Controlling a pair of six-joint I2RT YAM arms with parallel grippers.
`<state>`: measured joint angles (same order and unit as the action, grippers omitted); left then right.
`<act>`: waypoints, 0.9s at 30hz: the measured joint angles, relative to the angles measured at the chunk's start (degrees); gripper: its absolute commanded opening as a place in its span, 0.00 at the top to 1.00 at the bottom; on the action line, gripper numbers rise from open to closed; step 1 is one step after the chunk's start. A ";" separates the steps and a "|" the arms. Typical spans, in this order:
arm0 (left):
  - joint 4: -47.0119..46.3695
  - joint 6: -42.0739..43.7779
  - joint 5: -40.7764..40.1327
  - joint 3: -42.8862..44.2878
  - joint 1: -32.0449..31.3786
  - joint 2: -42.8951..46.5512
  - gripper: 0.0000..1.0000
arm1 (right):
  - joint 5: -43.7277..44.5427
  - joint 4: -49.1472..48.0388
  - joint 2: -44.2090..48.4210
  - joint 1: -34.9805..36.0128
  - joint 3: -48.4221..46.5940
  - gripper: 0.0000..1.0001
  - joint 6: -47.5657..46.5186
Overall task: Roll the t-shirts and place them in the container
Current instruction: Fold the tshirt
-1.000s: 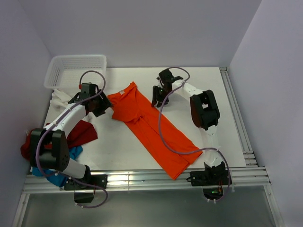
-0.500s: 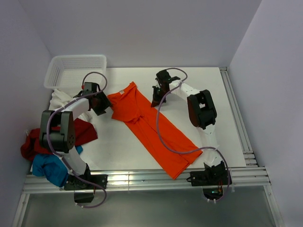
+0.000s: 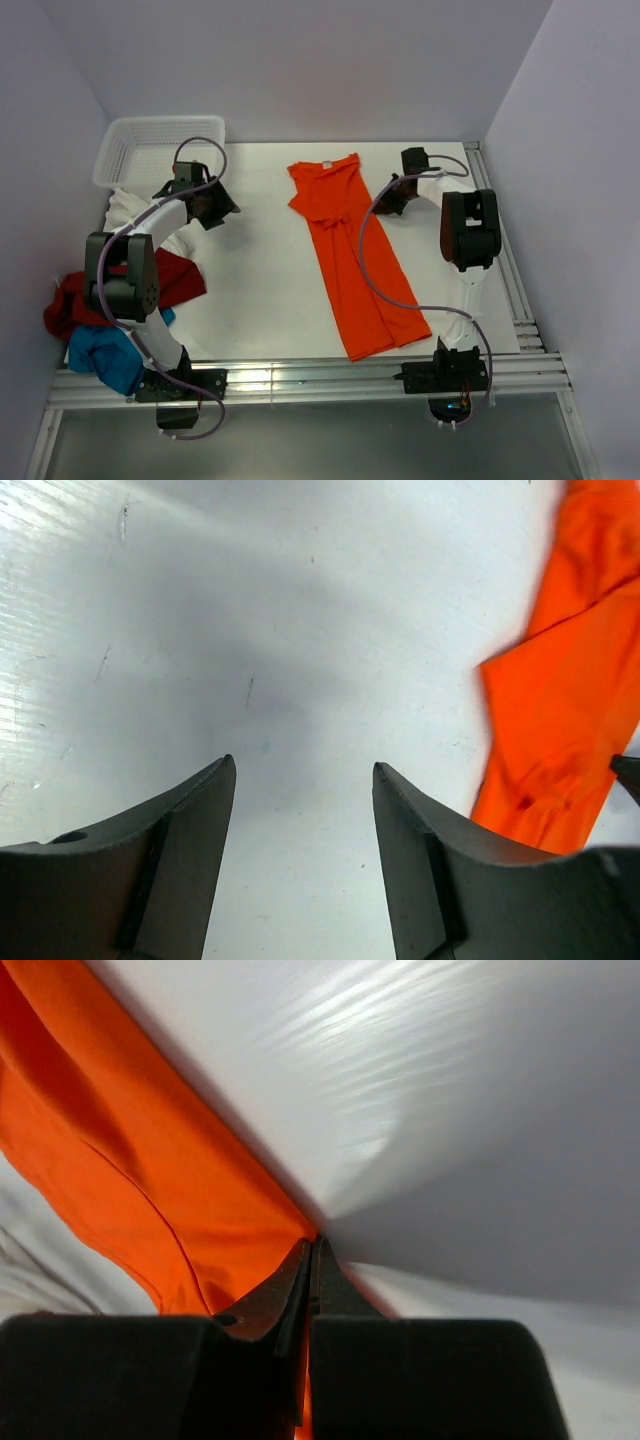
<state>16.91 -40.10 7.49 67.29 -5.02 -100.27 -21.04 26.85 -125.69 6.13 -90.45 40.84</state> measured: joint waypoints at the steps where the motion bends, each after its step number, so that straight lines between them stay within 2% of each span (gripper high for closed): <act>1: 0.07 0.02 0.31 0.00 0.00 0.00 0.37 | 0.70 -0.55 0.85 -1.25 1.31 0.96 0.31; 2: 0.09 0.02 0.50 0.00 -0.07 0.00 0.37 | 1.18 -1.07 1.73 -1.90 2.60 0.92 0.72; 5: 0.35 0.09 0.94 0.17 -0.55 0.00 0.37 | 1.92 -3.30 4.94 -1.77 7.63 0.64 2.16; 10: 0.70 0.26 1.77 1.03 -3.54 0.02 0.36 | 4.48 -2.73 10.51 1.16 13.51 0.55 2.34; 12: 1.16 0.24 2.23 1.27 -5.49 0.04 0.35 | 6.14 -1.38 13.03 2.19 16.04 0.47 2.10; 18: 1.81 -0.94 4.13 1.55 -12.17 0.07 0.35 | 11.43 5.40 23.19 1.84 20.59 0.48 -0.15; 19: 1.79 -1.46 4.72 1.55 -13.22 0.07 0.36 | 12.24 5.90 24.35 1.64 20.85 0.51 -0.50; 23: 1.38 -3.98 6.75 1.86 -16.98 -0.31 0.36 | 13.05 6.38 27.43 1.22 24.06 0.56 -1.55; 27: 1.38 -5.18 7.76 4.63 -20.96 -2.54 0.35 | 12.63 7.91 28.20 1.20 27.23 0.54 -1.73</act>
<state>18.28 -45.28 15.25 71.92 -25.98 -102.80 -8.40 34.76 -97.49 7.33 -63.22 39.11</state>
